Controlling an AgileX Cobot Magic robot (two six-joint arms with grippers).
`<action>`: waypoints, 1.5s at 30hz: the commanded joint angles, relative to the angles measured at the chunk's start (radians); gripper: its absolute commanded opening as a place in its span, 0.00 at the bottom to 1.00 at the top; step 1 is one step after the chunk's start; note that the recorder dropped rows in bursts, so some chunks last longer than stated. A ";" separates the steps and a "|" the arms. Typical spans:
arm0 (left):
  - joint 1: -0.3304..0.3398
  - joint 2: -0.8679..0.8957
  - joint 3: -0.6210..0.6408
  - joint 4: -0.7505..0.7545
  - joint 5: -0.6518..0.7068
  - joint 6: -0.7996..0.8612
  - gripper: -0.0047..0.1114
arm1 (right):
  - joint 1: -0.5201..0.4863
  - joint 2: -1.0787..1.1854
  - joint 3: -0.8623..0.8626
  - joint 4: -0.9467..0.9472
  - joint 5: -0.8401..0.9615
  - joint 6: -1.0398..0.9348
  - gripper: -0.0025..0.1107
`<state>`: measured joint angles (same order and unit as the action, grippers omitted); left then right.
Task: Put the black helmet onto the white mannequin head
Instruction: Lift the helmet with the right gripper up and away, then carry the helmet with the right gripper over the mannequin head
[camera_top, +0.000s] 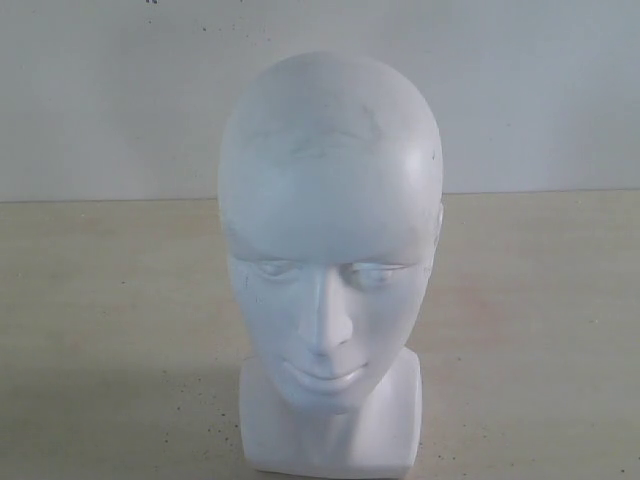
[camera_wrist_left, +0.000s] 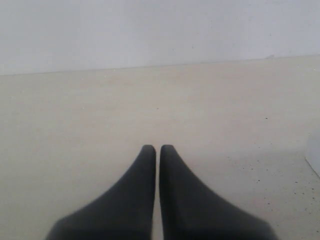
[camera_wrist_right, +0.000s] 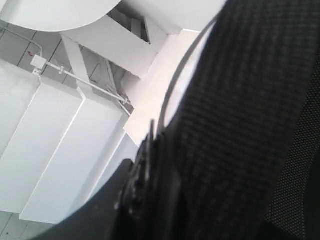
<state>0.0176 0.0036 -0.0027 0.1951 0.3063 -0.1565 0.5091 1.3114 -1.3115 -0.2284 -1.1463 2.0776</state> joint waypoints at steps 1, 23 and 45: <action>-0.006 -0.004 0.003 0.005 0.001 0.001 0.08 | 0.000 0.010 -0.012 -0.005 -0.075 0.020 0.02; -0.006 -0.004 0.003 0.005 0.001 0.001 0.08 | 0.000 0.026 0.171 -0.171 -0.075 0.009 0.02; -0.006 -0.004 0.003 0.005 0.001 0.001 0.08 | 0.000 0.048 0.204 -0.188 -0.075 0.019 0.02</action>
<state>0.0176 0.0036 -0.0027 0.1951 0.3063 -0.1565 0.5091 1.3665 -1.0942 -0.4685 -1.1398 2.0972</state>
